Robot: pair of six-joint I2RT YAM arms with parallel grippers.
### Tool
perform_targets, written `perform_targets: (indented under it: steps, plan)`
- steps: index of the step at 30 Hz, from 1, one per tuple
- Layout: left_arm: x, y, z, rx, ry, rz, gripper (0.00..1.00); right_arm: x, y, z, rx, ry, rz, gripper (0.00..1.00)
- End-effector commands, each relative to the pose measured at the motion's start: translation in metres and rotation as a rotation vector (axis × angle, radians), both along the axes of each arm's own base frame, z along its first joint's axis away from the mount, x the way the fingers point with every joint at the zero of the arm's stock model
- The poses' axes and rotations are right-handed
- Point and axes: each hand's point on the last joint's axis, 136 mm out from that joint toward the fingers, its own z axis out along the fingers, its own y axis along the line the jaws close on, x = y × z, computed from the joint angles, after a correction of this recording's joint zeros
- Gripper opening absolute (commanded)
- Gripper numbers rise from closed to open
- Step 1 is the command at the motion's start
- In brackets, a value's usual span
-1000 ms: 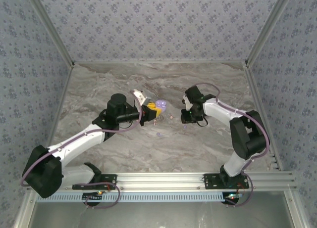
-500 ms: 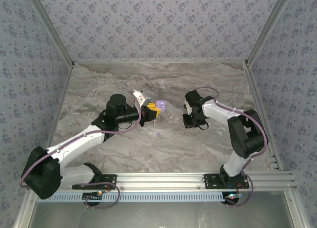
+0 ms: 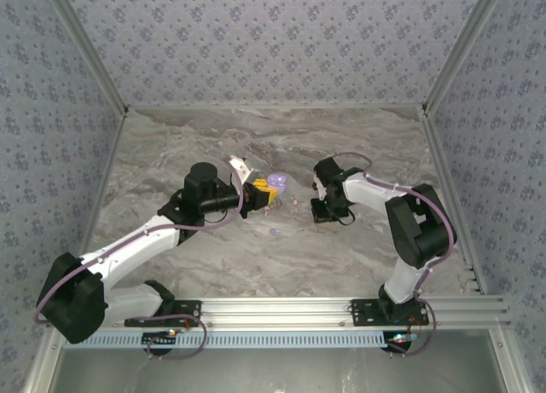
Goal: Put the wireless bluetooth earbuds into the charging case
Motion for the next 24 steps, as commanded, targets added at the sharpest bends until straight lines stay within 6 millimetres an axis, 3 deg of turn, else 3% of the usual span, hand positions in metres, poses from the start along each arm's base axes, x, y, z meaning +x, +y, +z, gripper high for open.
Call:
perform_targets:
  steps: [1,6,12,18,24]
  plan:
    - [-0.003,0.001,0.011,-0.013,-0.041,-0.003,0.11,0.005,0.015,-0.001,0.063,0.009,-0.026,0.15]
    - [-0.004,0.002,0.012,-0.012,-0.044,-0.001,0.11,0.011,0.028,0.002,0.126,0.004,-0.039,0.15]
    - [-0.004,0.003,0.012,-0.01,-0.045,0.003,0.11,0.018,0.038,0.023,0.194,-0.049,-0.002,0.2]
    - [-0.003,0.003,0.012,-0.009,-0.047,0.003,0.11,0.02,0.023,0.034,0.106,-0.1,0.043,0.27]
    - [-0.003,0.002,0.01,-0.006,-0.044,0.002,0.11,0.021,0.01,0.025,0.022,-0.094,0.046,0.31]
